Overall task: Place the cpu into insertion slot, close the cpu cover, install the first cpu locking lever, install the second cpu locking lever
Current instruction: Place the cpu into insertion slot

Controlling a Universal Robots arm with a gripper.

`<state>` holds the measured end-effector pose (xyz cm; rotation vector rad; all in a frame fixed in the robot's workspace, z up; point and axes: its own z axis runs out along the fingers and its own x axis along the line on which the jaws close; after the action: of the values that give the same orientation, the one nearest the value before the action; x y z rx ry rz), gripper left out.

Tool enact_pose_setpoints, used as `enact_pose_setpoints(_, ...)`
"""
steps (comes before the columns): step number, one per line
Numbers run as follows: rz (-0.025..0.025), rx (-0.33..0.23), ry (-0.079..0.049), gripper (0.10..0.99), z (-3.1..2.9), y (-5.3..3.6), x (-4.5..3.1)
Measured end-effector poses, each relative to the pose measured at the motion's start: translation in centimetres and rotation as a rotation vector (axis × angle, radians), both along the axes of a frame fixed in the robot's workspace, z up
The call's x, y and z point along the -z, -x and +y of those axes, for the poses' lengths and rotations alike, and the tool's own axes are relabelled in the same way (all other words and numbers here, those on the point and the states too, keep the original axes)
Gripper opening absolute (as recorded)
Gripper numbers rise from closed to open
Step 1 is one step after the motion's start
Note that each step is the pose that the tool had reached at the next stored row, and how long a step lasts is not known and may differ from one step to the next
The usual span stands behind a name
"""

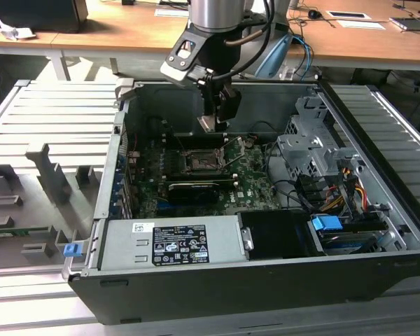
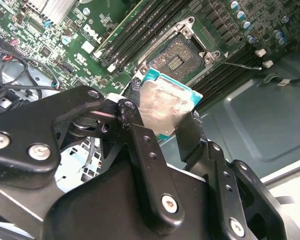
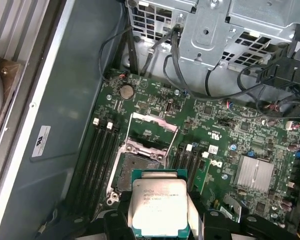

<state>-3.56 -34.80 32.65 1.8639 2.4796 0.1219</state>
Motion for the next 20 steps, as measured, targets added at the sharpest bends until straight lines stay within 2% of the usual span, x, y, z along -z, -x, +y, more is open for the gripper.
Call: enact_pose_setpoints(20, -0.0001, 0.029, 0.0, 0.525, 0.03, 0.0, 0.31)
